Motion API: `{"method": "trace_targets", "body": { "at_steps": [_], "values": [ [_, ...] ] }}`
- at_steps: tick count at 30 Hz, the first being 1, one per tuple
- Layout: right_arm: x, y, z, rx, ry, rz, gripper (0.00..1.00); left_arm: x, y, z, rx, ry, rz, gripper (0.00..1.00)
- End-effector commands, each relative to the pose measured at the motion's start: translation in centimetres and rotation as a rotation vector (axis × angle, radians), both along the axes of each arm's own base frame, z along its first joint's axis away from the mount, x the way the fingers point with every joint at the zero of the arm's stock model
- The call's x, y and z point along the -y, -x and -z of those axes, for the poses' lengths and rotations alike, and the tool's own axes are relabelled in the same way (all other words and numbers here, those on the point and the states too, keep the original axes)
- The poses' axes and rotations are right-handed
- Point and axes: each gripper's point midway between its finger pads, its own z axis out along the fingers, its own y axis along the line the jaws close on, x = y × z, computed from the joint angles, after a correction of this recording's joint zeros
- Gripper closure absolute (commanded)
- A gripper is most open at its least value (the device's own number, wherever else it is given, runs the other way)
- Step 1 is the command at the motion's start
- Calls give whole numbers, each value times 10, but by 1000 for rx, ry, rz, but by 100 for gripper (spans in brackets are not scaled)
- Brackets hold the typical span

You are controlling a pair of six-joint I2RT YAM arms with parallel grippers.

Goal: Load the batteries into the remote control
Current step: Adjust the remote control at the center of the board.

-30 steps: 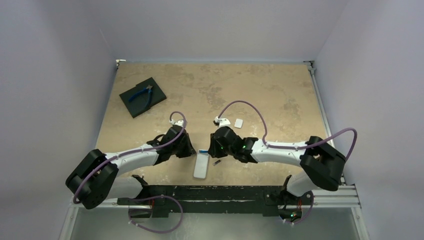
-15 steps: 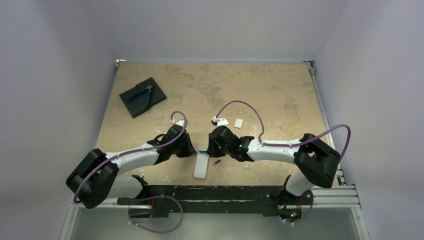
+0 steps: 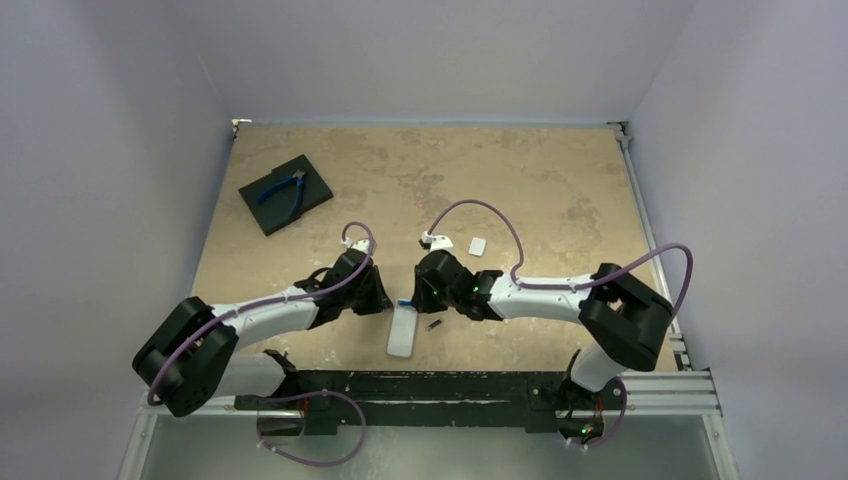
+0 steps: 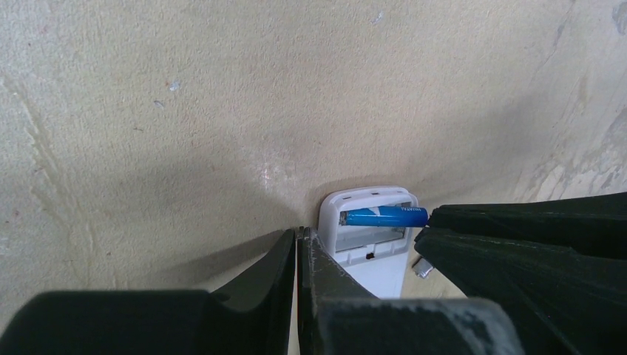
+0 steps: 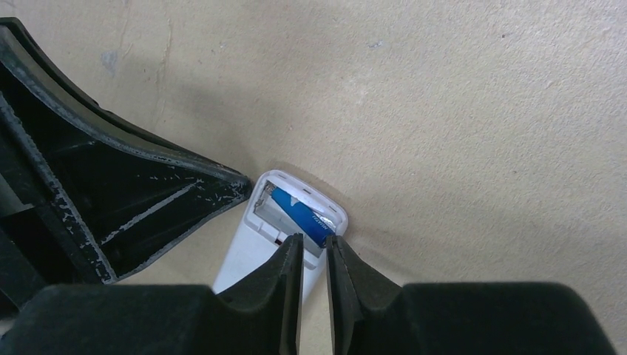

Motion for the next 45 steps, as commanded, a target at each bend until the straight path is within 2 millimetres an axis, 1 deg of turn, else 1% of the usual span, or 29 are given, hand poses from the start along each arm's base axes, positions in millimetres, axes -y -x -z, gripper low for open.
{"method": "trace_targets", "body": {
  "at_steps": [1, 17, 21, 27, 33, 38, 41, 45],
  "values": [
    [-12, -14, -16, 37, -46, 31, 76, 9, -12, -14, 46, 27, 20, 97],
    [-17, -11, -13, 22, -43, -6, 81, 13, -11, -16, 41, 38, 34, 99],
    [-24, -10, -14, 23, -65, -33, 84, 14, -12, -15, 39, 41, 37, 99],
    [-28, -8, -13, 18, -68, -59, 85, 16, -12, -16, 38, 45, 43, 100],
    [-30, -11, -13, 37, -56, -77, 85, 16, -13, -16, 38, 43, 45, 100],
    [-32, -10, -8, 34, -34, -103, 85, 17, -14, -17, 40, 43, 46, 100],
    [-32, -8, -2, 23, -9, -121, 86, 18, -15, -18, 43, 45, 47, 100],
    [-38, -6, 1, 15, -6, -153, 87, 19, -16, -19, 45, 45, 50, 100]
  ]
}}
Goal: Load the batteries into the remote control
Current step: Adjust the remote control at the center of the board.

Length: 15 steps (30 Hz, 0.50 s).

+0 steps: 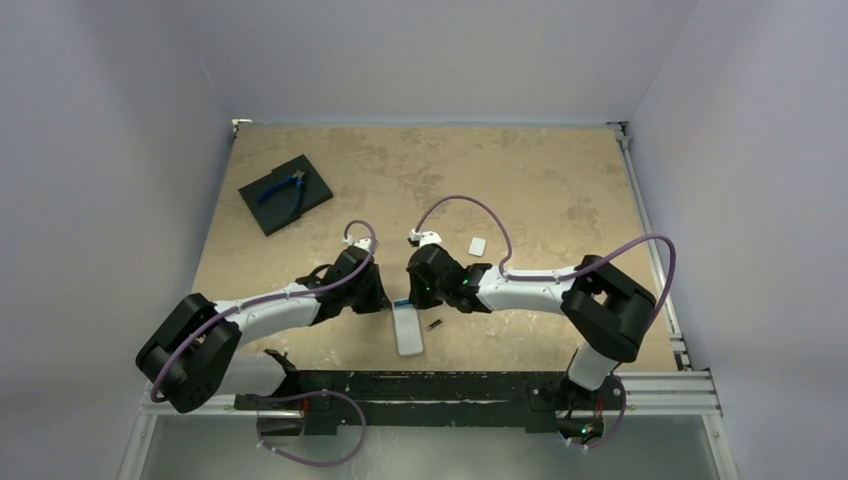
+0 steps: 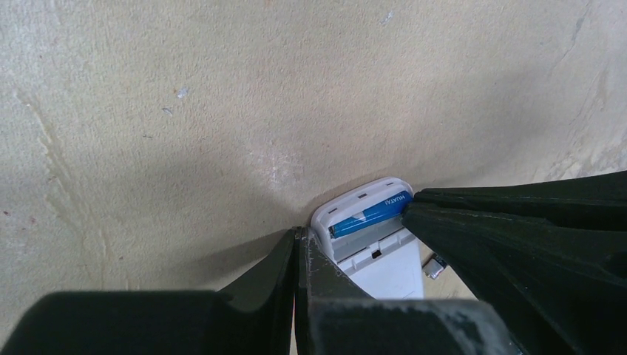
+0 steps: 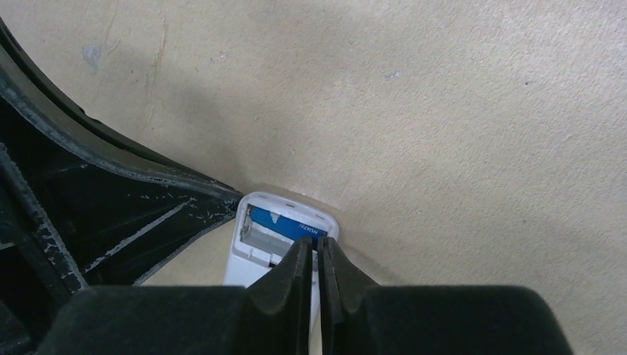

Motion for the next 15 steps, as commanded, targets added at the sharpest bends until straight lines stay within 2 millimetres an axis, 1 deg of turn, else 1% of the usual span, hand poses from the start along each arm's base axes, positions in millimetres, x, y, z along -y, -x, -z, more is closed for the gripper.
{"method": "trace_targets", "body": {
  "at_steps": [1, 7, 15],
  "values": [
    [-28, 2, -10, 6, -57, -75, 88, 19, -16, -21, 60, 67, 28, 100],
    [-20, 4, 0, 20, 68, -99, 89, 20, -17, -23, 65, 64, 34, 100],
    [-19, 9, 15, 39, 198, -124, 90, 21, -18, -24, 71, 67, 41, 100]
  ]
}}
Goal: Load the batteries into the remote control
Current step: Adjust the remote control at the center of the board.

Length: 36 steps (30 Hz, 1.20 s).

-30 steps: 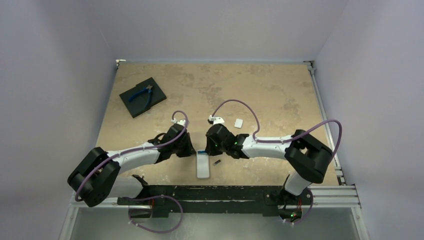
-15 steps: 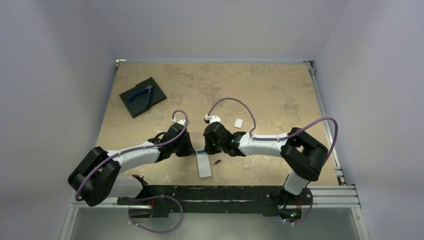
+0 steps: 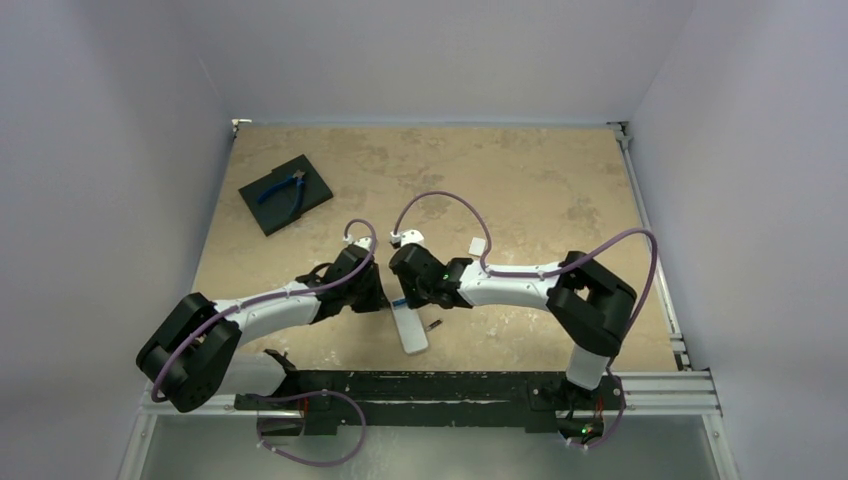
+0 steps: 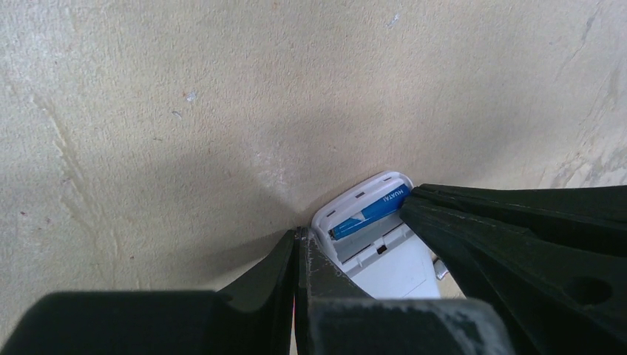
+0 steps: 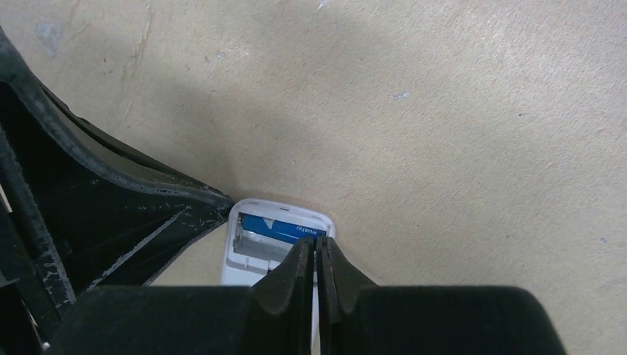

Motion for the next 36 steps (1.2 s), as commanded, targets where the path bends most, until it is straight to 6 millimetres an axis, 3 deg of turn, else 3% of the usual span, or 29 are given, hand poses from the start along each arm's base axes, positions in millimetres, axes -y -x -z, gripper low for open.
{"method": "trace_targets", "body": {
  "at_steps": [1, 16, 28, 36],
  "values": [
    [-13, 13, 15, -11, 52, -53, 90, 24, -17, -24, 71, 89, 38, 100],
    [-15, 23, 34, 8, 167, -52, 89, 22, -12, -23, 68, 96, 43, 100],
    [-14, 19, 8, 48, 126, -15, 88, 14, -10, -28, 87, 82, 25, 99],
    [-15, 17, -17, 75, 71, -6, 81, 7, -7, -29, 88, 70, 6, 98]
  ]
}}
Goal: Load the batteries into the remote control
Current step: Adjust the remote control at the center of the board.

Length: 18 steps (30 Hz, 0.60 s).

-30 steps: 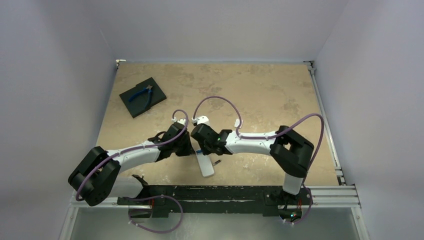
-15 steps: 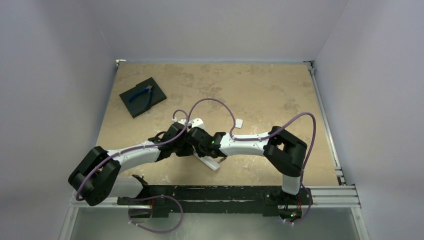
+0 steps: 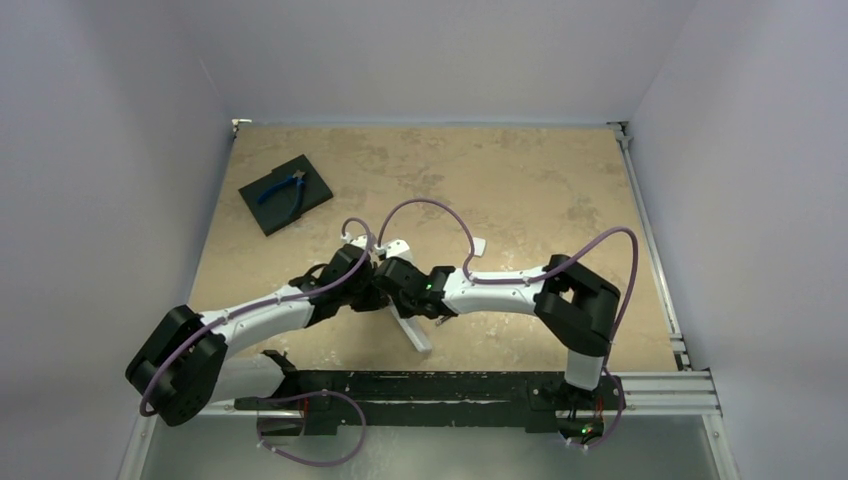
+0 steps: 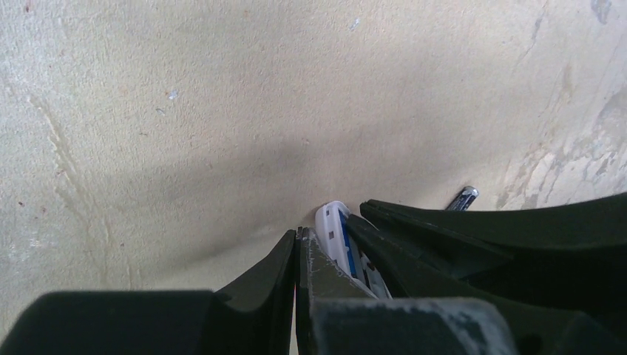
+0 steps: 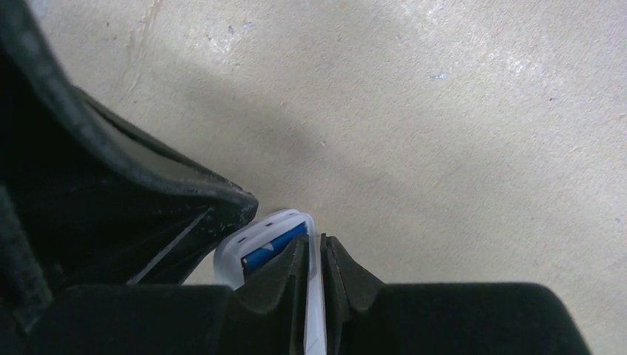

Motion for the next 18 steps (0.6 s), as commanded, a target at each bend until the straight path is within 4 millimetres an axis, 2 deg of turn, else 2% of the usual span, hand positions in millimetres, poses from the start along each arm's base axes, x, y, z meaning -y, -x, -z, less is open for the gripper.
{"method": "trace_targets", "body": {
  "at_steps": [1, 7, 18],
  "values": [
    [-3, 6, -23, 12, -57, 4, 81, 6, -7, -13, 51, 38, -7, 98],
    [0, 6, -37, 32, -85, 8, 79, 2, -3, -9, 38, 32, -19, 98],
    [10, 10, -46, 44, -109, 8, 76, -5, 2, -9, 33, 18, -33, 98]
  ]
}}
